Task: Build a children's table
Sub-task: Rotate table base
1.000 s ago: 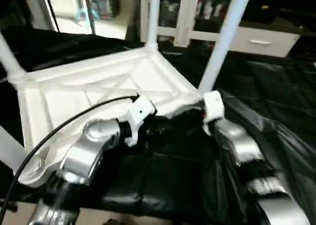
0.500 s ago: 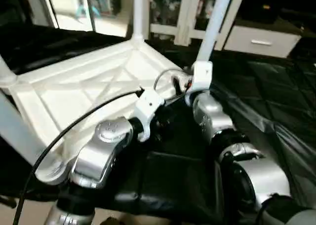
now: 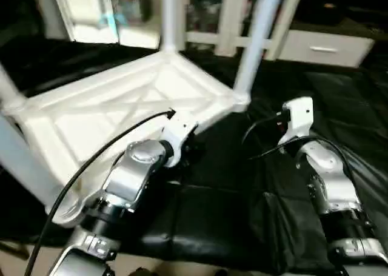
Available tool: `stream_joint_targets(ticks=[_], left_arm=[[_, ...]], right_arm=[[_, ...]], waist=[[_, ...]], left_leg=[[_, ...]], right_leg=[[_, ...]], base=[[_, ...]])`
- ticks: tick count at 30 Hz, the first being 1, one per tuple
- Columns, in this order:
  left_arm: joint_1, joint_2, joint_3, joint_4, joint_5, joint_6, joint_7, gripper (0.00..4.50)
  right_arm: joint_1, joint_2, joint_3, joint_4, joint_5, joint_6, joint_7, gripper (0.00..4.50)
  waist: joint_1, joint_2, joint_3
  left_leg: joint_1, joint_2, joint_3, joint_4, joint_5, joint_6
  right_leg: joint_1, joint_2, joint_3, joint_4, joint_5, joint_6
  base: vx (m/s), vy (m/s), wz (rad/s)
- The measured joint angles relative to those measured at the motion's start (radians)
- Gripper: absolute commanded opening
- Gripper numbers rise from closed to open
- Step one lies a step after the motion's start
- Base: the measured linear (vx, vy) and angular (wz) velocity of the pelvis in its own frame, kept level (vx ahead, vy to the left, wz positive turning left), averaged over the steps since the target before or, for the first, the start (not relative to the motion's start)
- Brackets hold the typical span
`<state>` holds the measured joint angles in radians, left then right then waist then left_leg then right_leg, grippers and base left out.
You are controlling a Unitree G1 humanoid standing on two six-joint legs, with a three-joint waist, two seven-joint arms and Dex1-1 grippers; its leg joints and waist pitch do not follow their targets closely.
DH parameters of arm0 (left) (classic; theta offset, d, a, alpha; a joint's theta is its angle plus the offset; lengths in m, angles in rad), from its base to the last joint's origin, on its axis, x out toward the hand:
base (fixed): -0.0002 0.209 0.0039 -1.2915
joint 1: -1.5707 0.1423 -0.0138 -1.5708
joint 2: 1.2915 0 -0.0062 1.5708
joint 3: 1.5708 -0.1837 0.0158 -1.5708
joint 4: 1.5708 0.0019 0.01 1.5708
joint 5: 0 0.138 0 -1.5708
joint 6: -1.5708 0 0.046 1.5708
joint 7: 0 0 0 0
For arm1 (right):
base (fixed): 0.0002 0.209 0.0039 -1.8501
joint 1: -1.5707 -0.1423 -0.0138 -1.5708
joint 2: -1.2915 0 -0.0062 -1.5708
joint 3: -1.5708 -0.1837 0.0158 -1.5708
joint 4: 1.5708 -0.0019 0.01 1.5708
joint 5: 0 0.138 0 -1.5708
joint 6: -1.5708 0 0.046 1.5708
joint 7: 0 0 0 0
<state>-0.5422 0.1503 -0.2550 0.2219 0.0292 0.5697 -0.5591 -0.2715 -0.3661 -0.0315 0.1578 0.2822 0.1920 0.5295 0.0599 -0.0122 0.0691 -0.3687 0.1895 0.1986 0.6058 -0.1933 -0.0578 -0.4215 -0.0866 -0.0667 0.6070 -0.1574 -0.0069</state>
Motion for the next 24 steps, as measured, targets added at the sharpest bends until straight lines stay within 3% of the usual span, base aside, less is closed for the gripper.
stream_joint_targets(ticks=[3,7,16,24], left_arm=[[-0.019,0.005,0.0,0.055,-0.004,-0.027,-0.023,1.84],[-0.041,-0.001,-0.006,0.152,-0.002,-0.06,-0.022,1.84],[-0.117,-0.033,0.015,0.406,0.012,-0.202,0.065,1.84],[-0.205,-0.027,0.044,0.612,0.034,-0.337,0.151,1.84]], right_arm=[[0.156,-0.093,0.019,-0.214,0.098,0.124,0.114,4.08],[0.28,-0.227,0.062,-0.441,0.206,0.273,0.237,4.08],[0.3,-0.237,0.08,-0.592,0.261,0.436,0.196,4.08],[0.313,-0.251,0.081,-0.619,0.274,0.475,0.196,4.08]], waist=[[-0.002,0.012,-0.003],[-0.007,0.018,-0.008],[0.004,0.014,-0.01],[-0.002,0.008,-0.01]], left_leg=[[0.003,0.0,-0.001,-0.003,0.0,0.0],[0.002,-0.001,-0.002,-0.003,0.0,0.0],[-0.002,-0.002,-0.003,-0.003,0.0,0.001],[-0.002,-0.001,-0.003,-0.003,0.0,0.001]], right_leg=[[0.006,0.001,0.0,-0.007,-0.001,0.002],[0.009,0.001,-0.001,-0.013,0.001,0.005],[0.006,0.0,-0.001,-0.015,0.001,0.006],[0.005,0.0,-0.002,-0.015,0.002,0.007]], base=[[0.0,0.0,0.0],[0.0,0.0,0.0],[0.0,0.0,0.0],[0.0,0.0,0.0]])
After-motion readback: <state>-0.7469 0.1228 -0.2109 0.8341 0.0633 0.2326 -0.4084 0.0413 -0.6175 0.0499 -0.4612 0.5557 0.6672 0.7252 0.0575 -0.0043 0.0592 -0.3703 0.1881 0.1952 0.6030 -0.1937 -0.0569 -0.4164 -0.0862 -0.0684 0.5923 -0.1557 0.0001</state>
